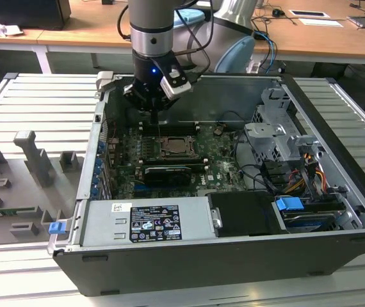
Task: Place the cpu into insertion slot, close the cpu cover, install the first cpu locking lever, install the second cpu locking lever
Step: 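Install the first cpu locking lever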
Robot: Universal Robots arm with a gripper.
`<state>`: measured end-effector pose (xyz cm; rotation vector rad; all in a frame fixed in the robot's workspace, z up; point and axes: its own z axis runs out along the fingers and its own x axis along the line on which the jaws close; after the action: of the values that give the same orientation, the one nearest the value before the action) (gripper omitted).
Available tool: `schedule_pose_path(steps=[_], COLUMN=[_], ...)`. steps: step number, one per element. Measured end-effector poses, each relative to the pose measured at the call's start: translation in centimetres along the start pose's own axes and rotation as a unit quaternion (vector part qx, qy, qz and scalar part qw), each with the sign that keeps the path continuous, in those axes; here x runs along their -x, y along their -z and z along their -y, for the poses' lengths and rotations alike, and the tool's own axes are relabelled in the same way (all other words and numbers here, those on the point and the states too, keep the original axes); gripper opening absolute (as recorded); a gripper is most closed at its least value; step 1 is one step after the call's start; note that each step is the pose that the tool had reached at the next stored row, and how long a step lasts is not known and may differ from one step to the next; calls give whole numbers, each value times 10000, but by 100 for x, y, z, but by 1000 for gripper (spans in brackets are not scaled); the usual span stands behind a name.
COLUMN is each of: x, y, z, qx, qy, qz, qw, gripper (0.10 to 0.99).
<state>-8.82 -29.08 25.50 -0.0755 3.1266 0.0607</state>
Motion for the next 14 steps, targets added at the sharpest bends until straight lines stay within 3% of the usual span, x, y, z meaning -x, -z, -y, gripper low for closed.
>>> schedule_pose_path(steps=[14], x=[205], y=[-5], z=[10], qx=[0], qy=[0], qz=[0], qw=[10000], gripper=[106])
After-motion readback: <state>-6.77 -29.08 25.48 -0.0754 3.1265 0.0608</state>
